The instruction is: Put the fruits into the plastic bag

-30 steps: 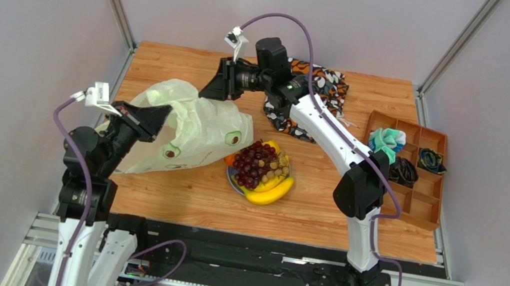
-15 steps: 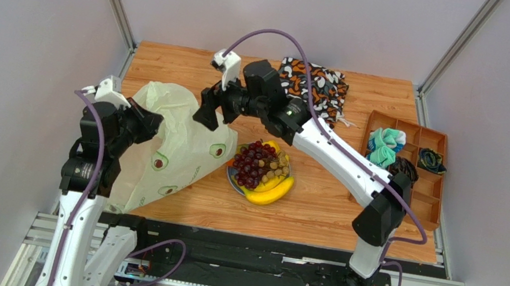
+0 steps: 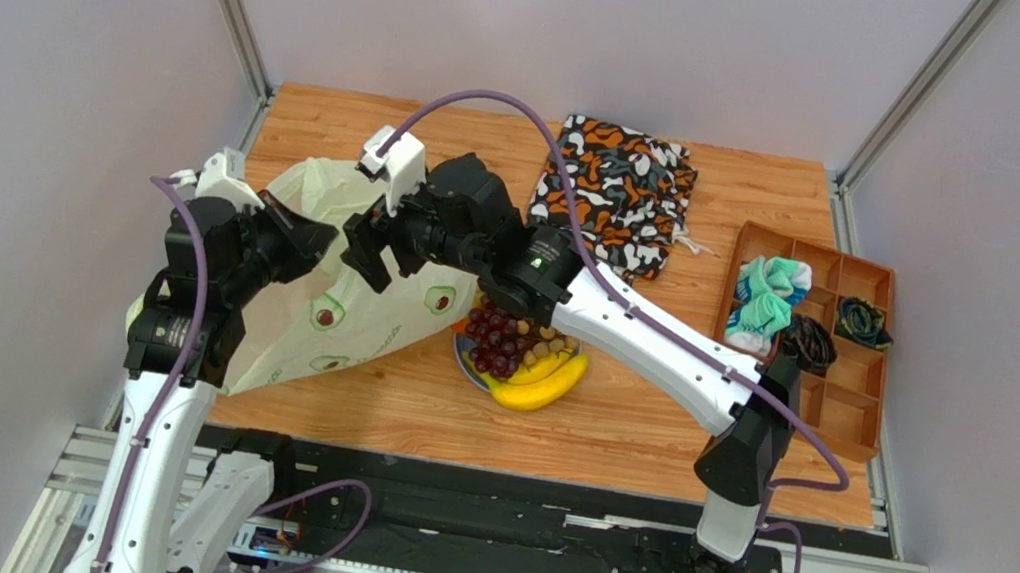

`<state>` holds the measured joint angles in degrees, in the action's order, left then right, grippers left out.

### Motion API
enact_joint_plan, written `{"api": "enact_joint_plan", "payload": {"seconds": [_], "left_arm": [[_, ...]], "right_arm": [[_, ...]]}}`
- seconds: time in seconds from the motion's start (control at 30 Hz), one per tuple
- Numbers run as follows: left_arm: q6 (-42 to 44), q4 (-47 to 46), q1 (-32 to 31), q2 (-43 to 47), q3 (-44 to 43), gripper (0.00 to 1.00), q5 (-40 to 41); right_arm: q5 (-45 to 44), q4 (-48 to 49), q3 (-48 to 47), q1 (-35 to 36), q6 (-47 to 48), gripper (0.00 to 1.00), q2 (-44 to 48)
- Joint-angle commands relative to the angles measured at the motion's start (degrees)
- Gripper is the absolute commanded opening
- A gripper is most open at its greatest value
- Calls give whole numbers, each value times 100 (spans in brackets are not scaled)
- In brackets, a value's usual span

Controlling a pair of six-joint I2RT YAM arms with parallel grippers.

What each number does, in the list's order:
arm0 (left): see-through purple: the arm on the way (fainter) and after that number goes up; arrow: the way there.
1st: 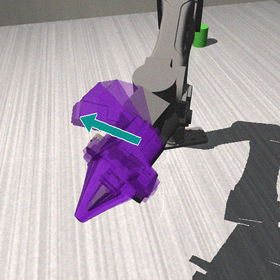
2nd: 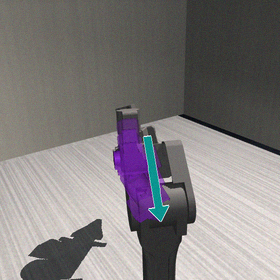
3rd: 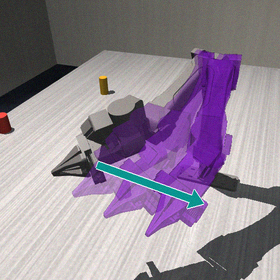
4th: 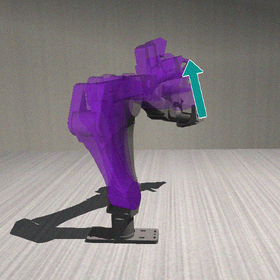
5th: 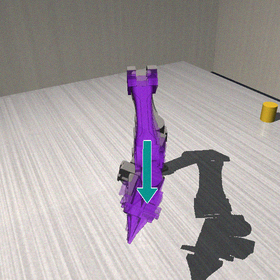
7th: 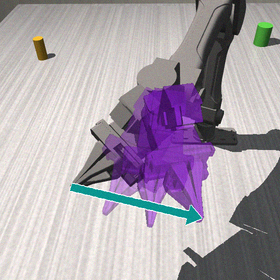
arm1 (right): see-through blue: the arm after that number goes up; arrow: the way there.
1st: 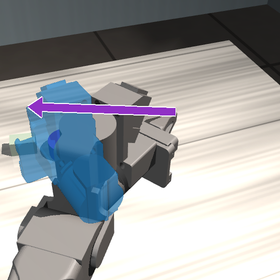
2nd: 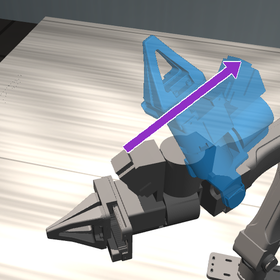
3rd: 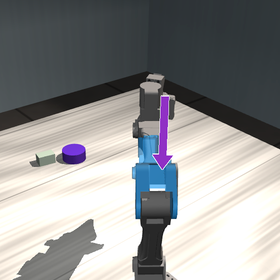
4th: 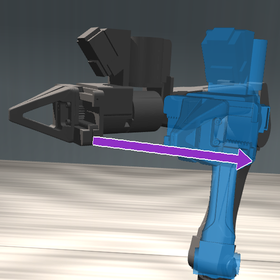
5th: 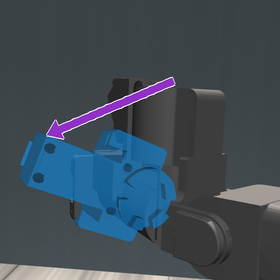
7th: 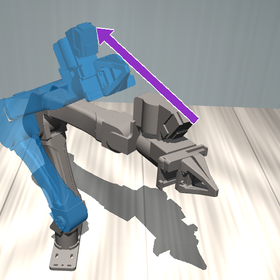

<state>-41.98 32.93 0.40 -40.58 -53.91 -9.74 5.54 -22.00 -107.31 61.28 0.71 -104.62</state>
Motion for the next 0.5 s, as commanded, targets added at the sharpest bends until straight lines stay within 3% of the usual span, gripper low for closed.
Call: {"api": "enact_joint_plan", "payload": {"seconds": [0.0, 0.3, 0.4, 0.43, 0.47], "left_arm": [[-320, -383, -14, 33, 117, 0, -300], [-434, -630, -242, 15, 232, 0, -432], [-399, -770, -251, 32, 276, 0, -503], [-373, -840, -260, 50, 284, 0, -512], [-338, -858, -260, 85, 276, 0, -529]], "right_arm": [[-378, 108, -448, 7, 35, 80, -330], [-765, -129, -598, 104, -36, 75, -761], [-800, -339, -853, 104, -36, 59, -972], [-861, -358, -888, 104, -36, 41, -999], [-914, -384, -906, 104, -36, 31, -1043]]}}
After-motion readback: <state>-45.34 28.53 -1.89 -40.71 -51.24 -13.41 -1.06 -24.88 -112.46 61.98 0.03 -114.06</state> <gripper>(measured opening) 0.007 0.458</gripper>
